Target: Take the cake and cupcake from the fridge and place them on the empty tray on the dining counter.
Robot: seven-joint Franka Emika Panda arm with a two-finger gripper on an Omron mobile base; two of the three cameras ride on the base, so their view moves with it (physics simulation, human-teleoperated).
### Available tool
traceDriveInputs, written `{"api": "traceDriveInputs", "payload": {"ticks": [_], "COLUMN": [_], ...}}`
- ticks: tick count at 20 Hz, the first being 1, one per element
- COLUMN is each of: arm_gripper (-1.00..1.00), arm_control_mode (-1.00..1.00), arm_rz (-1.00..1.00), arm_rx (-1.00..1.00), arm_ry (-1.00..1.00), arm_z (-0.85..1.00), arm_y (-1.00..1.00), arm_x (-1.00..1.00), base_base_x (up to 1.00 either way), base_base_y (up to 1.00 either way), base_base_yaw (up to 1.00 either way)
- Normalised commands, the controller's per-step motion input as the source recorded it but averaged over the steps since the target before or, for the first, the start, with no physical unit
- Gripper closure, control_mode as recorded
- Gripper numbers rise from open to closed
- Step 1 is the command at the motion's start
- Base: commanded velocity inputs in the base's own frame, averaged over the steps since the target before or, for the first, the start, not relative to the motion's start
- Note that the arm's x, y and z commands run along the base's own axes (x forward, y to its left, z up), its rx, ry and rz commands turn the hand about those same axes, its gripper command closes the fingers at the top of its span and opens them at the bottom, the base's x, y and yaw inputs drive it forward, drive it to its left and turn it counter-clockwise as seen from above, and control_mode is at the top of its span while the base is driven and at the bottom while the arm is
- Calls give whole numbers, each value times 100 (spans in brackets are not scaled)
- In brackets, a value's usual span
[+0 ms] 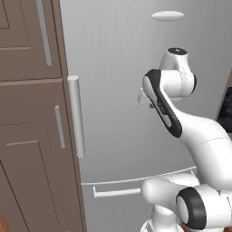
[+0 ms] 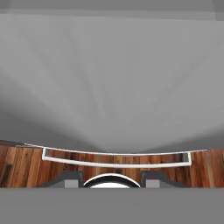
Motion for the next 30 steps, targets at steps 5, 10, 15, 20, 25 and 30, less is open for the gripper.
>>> {"api": "traceDriveInputs", "payload": {"ticks": [5, 10, 15, 20, 25, 30], "arm_gripper": [-100, -100, -100, -100, -100, -100], "arm_control_mode": [-100, -100, -100, -100, -100, -100], "arm_rz": [-1, -1, -1, 0, 0, 0], "arm_rx": [0, 0, 0, -3, -4, -1], "arm_ry": [-18, -21, -18, -17, -8, -7], "arm_z": [0, -1, 0, 3, 36, 48], "arm_y": [0, 0, 0, 5, 9, 16], "arm_x": [-54, -100, -90, -39, -1, -11], "base_base_x": [0, 0, 0, 0, 0, 0], "base_base_y": [0, 0, 0, 0, 0, 0], "base_base_yaw": [0, 0, 0, 0, 0, 0]}}
